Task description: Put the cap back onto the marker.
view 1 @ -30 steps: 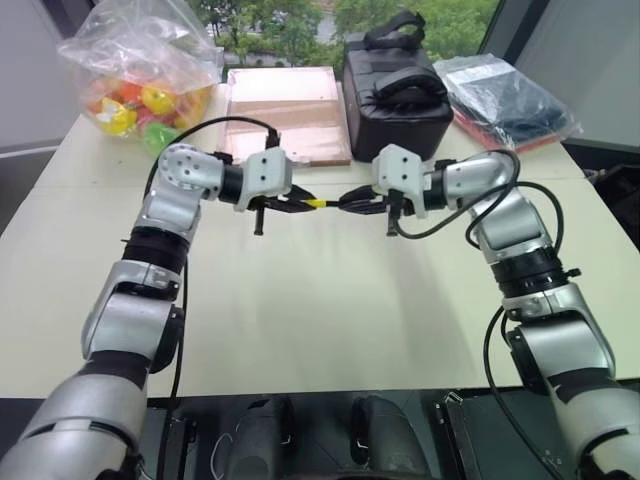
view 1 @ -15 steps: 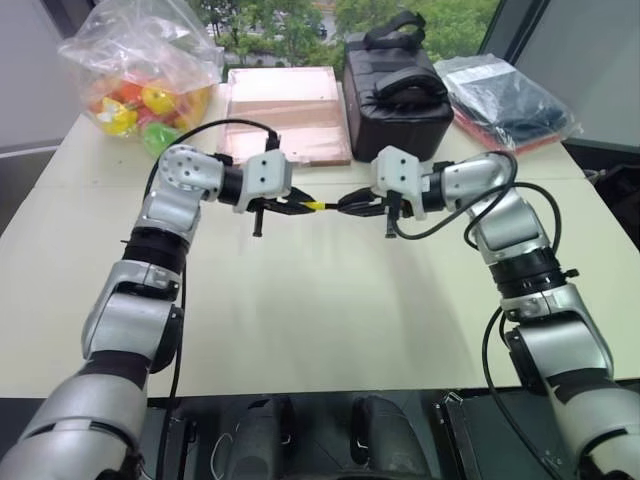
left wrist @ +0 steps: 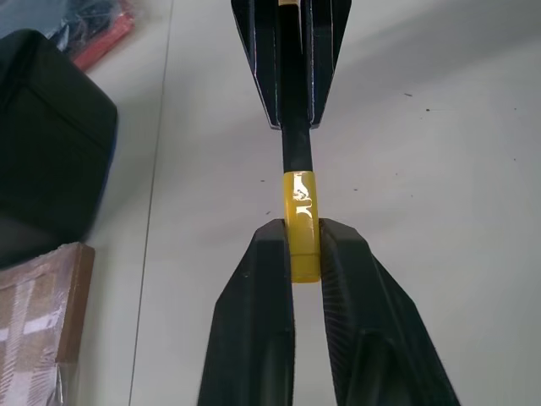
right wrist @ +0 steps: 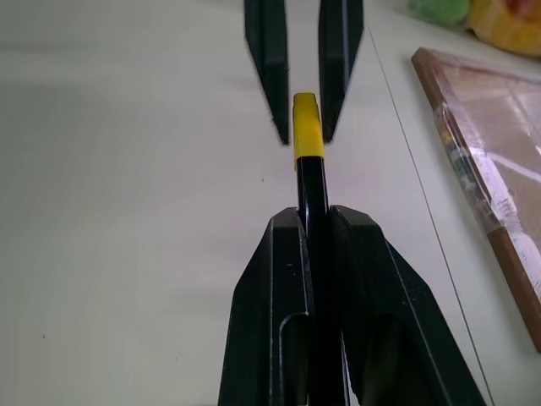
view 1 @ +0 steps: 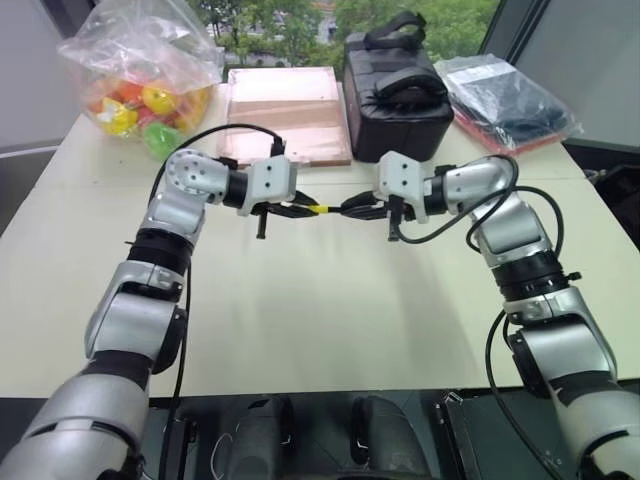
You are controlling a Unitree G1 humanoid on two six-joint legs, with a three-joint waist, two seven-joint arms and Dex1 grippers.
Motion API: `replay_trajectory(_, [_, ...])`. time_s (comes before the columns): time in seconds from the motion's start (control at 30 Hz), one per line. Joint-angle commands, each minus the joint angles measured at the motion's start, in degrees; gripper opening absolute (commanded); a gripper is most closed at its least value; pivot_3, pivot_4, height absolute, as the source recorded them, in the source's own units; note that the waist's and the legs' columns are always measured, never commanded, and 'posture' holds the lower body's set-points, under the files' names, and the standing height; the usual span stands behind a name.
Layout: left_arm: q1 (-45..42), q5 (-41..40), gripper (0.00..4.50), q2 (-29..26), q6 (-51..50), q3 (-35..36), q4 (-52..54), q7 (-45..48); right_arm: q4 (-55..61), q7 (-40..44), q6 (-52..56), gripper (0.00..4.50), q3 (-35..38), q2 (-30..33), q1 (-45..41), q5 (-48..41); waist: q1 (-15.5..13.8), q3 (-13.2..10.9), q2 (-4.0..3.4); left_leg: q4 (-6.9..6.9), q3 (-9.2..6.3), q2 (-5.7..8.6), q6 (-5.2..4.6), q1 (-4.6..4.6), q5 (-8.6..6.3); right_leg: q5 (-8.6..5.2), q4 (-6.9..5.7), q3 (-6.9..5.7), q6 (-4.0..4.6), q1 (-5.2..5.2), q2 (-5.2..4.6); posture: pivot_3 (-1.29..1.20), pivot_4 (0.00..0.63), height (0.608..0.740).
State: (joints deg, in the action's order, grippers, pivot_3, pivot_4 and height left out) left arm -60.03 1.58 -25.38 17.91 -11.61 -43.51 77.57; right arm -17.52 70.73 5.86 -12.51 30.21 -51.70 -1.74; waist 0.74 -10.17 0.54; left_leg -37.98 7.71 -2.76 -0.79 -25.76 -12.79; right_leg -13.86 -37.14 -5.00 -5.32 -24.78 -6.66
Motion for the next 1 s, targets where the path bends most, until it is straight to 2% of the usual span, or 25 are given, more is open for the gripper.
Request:
replay_trajectory(0.03, [-1.91,1.74,2.48,-0.6,2.67,-0.33,-1.39,-2.77,3.24,0.0,-0.49,0.0,1.16,0.44,-0.28,-1.83,0.03,0.0,0.0,0.0,0.0,0.0,0.0,0.0,0.0,0.0,0.0,0.0,0.0,0.0,0.0,0.0,0.15,0.74])
replay_trajectory(0.1, [-3.56,2.8,3.45,-1.55,3.92,-0.15,-4.02,-4.87,4.29,0.41,0.06,0.0,1.25,1.55,0.95,-2.16,0.02,0.0,0.0,0.0,0.0,0.0,-0.02,0.0,-0.01,0.0,0.0,0.0,0.0,0.0,0.0,0.0,0.15,0.74])
replay_trajectory(0.27, [-7.25,2.28,3.45,-4.71,5.11,2.86,-10.24,-10.09,5.86,0.24,1.63,0.0,2.77,6.11,4.68,-2.25,-0.04,0.0,0.01,-0.02,-0.01,0.01,-0.2,-0.03,-0.12,0.0,0.01,0.0,0.0,0.0,-0.02,0.0,0.15,0.74])
replay_trajectory(0.33, [-6.9,-0.47,3.45,-5.8,2.33,4.93,-10.09,-8.67,4.65,-1.98,1.57,0.0,4.16,7.99,5.89,-1.68,0.03,0.0,0.01,-0.03,-0.01,0.01,-0.21,-0.03,-0.12,0.0,0.01,0.0,0.0,-0.01,-0.02,0.0,0.15,0.74])
replay_trajectory(0.47, [0.1,-7.64,3.45,-10.43,-8.84,9.48,-1.2,-2.5,-0.65,-15.5,4.29,0.0,11.29,9.55,8.4,-0.48,0.2,0.0,0.01,-0.01,0.02,-0.01,-0.11,-0.01,-0.07,0.0,0.01,0.0,0.0,-0.01,-0.02,0.0,0.15,0.74])
replay_trajectory(0.6, [12.25,-14.44,3.45,-13.08,-23.84,15.41,15.63,-7.23,3.07,-25.28,13.24,0.0,18.41,9.85,14.55,-1.99,0.24,0.0,0.0,0.05,0.01,-0.04,0.0,0.0,0.0,-0.02,0.02,0.01,-0.01,-0.02,-0.02,0.0,0.15,0.74])
replay_trajectory(0.67, [17.75,-16.53,3.45,-12.5,-31.06,18.55,23.7,-13.67,6.81,-27.99,18.74,0.0,21.08,9.4,17.61,-3.54,-0.01,0.0,0.0,0.03,-0.02,-0.06,0.0,0.0,0.0,-0.02,0.01,0.01,-0.01,0.0,-0.02,0.0,0.15,0.74])
replay_trajectory(0.8, [24.76,-19.53,3.45,-7.11,-42.09,24.86,34.74,-30.08,10.8,-31.84,25.68,0.0,23.45,8.45,21.58,-5.4,-0.17,0.0,0.01,-0.09,-0.12,-0.07,-0.21,0.07,-0.13,0.0,0.0,0.02,-0.05,0.17,-0.06,0.0,0.15,0.74])
replay_trajectory(0.87, [27.9,-19.06,3.45,-3.53,-44.29,26.17,39.24,-37.55,10.67,-33.33,26.66,0.0,24.01,7.03,22.68,-6.62,-0.08,0.0,0.01,-0.11,-0.18,-0.03,-0.26,0.16,-0.16,0.02,0.0,0.02,-0.07,0.24,-0.07,0.0,0.15,0.74])
replay_trajectory(1.0, [31.64,-18.77,3.45,-0.36,-46.36,26.57,44.41,-44.49,9.57,-34.73,26.19,0.0,23.35,5.74,24.37,-7.0,0.0,0.01,0.02,-0.04,-0.15,-0.03,-0.26,0.32,-0.16,0.02,0.03,0.02,-0.07,0.36,-0.04,0.0,0.15,0.74])
